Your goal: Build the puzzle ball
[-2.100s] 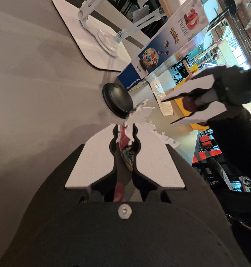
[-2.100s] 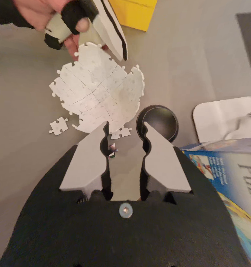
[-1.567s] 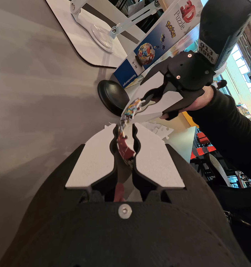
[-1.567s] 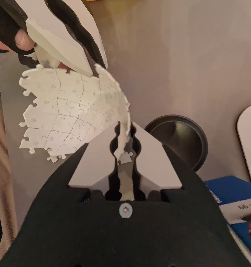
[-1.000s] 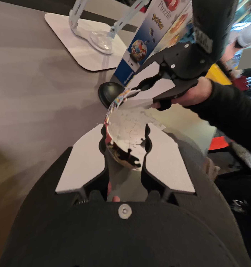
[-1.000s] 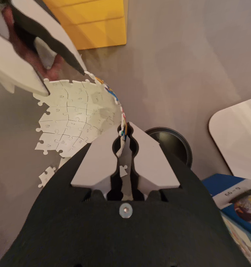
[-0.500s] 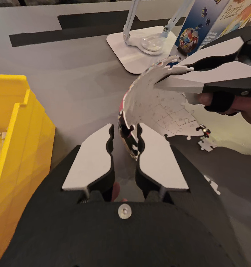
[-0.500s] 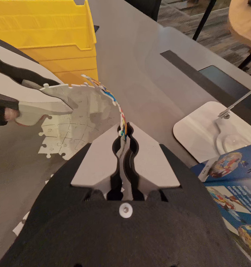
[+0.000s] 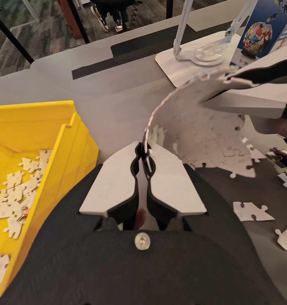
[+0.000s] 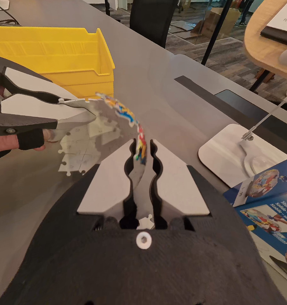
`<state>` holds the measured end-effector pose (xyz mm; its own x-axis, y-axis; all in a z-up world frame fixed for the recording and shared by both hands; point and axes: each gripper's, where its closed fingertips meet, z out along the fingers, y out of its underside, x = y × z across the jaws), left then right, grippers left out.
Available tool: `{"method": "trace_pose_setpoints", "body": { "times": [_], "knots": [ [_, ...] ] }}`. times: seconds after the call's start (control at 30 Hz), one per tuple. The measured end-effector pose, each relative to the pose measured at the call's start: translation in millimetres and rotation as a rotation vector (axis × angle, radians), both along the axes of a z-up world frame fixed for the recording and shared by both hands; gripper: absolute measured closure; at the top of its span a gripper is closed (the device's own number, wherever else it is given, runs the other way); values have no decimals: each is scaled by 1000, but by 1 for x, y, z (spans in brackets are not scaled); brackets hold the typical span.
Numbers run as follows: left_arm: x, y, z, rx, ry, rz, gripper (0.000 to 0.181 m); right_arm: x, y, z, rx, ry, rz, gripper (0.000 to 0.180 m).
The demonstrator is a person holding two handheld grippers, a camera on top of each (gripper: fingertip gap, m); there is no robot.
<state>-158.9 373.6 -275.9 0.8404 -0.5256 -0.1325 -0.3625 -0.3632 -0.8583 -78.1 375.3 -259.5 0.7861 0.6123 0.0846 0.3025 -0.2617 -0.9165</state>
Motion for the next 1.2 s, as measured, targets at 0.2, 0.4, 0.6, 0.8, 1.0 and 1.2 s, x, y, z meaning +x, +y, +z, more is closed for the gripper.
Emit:
{"method": "trace_pose_setpoints", "body": {
  "times": [0.2,0.4,0.6,0.8,1.0,1.2],
  "knots": [
    [-7,1,6,66,59,13,176,5,-6,9,1,5,20,144],
    [-12,-5,14,119,88,41,176,19,-35,16,-8,-58,65,143],
    [-26,-18,15,130,85,88,176,20,-99,-26,-173,-232,248,174],
    [-27,-29,13,143,109,116,177,3,-130,-76,-365,-284,294,177],
    [-21,-38,15,158,118,137,176,-9,-132,-89,-417,-267,265,180],
    [-21,-40,17,164,117,143,176,-17,-130,-89,-399,-244,214,180]
  ]
}}
